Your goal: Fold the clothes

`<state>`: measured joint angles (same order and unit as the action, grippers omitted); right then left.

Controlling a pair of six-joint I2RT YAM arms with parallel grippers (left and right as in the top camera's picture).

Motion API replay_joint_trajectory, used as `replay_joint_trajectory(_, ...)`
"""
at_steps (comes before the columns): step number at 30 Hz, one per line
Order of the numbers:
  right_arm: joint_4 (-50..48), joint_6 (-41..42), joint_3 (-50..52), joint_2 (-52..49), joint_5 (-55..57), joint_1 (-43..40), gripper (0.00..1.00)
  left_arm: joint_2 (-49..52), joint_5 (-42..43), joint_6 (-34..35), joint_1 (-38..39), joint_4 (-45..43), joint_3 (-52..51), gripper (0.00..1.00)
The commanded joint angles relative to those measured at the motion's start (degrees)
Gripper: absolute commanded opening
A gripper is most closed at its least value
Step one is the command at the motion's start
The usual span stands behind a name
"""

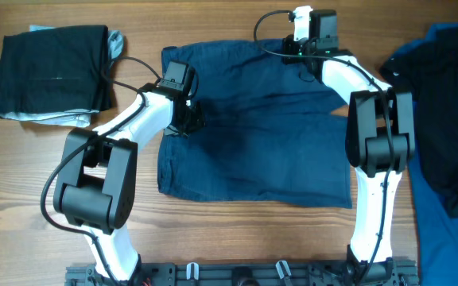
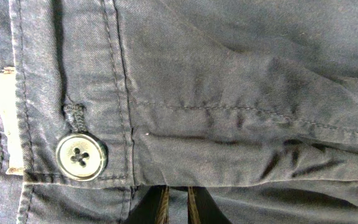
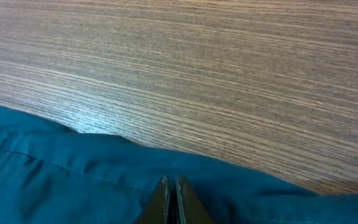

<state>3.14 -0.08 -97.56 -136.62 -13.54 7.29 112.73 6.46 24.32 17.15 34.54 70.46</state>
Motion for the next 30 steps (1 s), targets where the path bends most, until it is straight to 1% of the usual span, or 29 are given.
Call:
replay_joint_trajectory(1, 3.7, 0.7, -0.4, 5.3, -0.7, -0.2, 0.05, 2.9, -4.0, 0.2, -0.9, 0.6, -1.1, 0.12)
replay_joint_trajectory(3, 8.4, 0.7, -0.4, 5.4, 2.2, -0.2, 0.04, 2.9, -4.0, 0.2, -0.9, 0.6, -1.1, 0.12)
replay_joint_trajectory(5, 12.0, 0.5, -0.4, 5.4, 2.2, -0.2, 0.04, 2.9, -4.0, 0.2, -0.9, 0.6, -1.1, 0.12)
replay_joint_trajectory(8, 13.8, 0.5, -0.2, 4.7, 3.7, -0.2, 0.04, 2.9, -4.0, 0.2, -0.9, 0.4, -1.1, 0.12)
replay_joint_trajectory(14, 8.4, 0.3, 0.1, 2.4, 5.2, -0.2, 0.04, 2.9, -4.0, 0.2, -0.9, 0.5, -1.1, 0.12)
replay_joint_trajectory(17, 8.5, 0.7, 0.1, 1.0, 5.2, -0.2, 0.04, 2.9, -4.0, 0.2, -0.9, 0.5, -1.1, 0.12)
replay_joint_trajectory(19, 10.8, 0.8, 0.1, 1.4, 5.2, -0.2, 0.04, 2.9, -4.0, 0.2, -0.9, 0.6, -1.1, 0.12)
replay_joint_trajectory(21, 13.0, 3.7, 0.1, 1.9, 5.2, -0.2, 0.04, 2.9, -4.0, 0.2, -0.9, 0.7, -1.1, 0.12)
replay_joint_trajectory(23, 12.9, 4.2, 0.1, 1.6, 5.2, -0.2, 0.04, 2.9, -4.0, 0.2, -0.9, 0.6, -1.1, 0.12)
replay_joint_trajectory(26, 11.1, 4.1, 0.1, 0.2, 5.2, 0.1, 0.04, 2.9, -4.0, 0.2, -0.9, 0.5, -1.1, 0.12)
replay_joint_trajectory(30, 5.1, 4.8, 0.1, -3.1, 5.2, 0.0, 0.04, 2.9, -4.0, 0.1, -0.9, 0.5, -1.1, 0.13)
